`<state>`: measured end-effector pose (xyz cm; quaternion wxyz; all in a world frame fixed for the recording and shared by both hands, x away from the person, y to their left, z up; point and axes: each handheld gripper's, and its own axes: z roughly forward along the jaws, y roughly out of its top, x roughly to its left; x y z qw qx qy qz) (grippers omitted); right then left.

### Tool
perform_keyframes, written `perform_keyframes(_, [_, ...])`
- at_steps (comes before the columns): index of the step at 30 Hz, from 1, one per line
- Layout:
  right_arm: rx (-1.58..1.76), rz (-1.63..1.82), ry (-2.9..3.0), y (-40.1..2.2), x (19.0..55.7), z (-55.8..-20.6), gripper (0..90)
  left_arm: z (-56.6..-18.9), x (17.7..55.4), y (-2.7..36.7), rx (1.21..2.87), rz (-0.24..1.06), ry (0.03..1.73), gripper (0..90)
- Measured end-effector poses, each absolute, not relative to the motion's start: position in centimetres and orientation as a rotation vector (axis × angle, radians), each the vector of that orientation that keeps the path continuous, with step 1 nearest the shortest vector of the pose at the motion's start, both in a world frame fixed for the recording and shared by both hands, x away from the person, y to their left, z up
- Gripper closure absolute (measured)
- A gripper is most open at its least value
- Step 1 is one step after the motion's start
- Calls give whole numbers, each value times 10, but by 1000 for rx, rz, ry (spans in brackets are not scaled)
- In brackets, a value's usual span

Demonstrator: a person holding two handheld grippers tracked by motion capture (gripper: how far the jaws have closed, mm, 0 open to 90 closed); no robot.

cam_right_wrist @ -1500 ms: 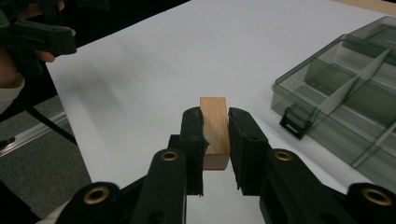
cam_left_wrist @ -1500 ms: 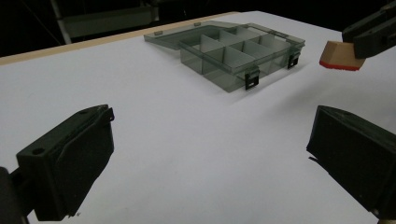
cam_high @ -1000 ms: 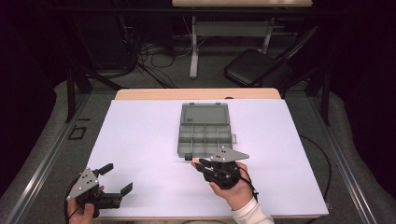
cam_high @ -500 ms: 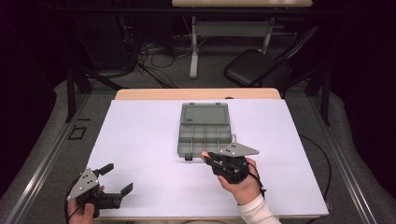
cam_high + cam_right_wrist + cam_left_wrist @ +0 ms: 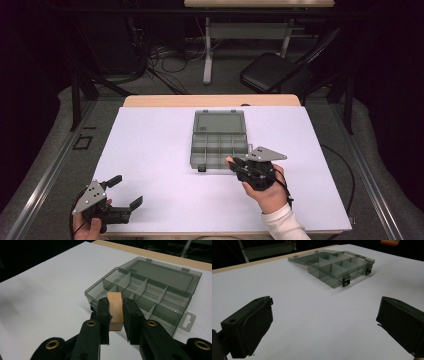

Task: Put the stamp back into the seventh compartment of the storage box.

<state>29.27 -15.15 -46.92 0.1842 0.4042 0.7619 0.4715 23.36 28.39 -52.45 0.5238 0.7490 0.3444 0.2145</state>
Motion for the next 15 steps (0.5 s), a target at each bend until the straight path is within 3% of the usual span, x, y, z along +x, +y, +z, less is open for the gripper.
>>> perform_keyframes(15, [1155,1288,2158,-154,308,-471,764,-524,233,284,1796,516,829,5])
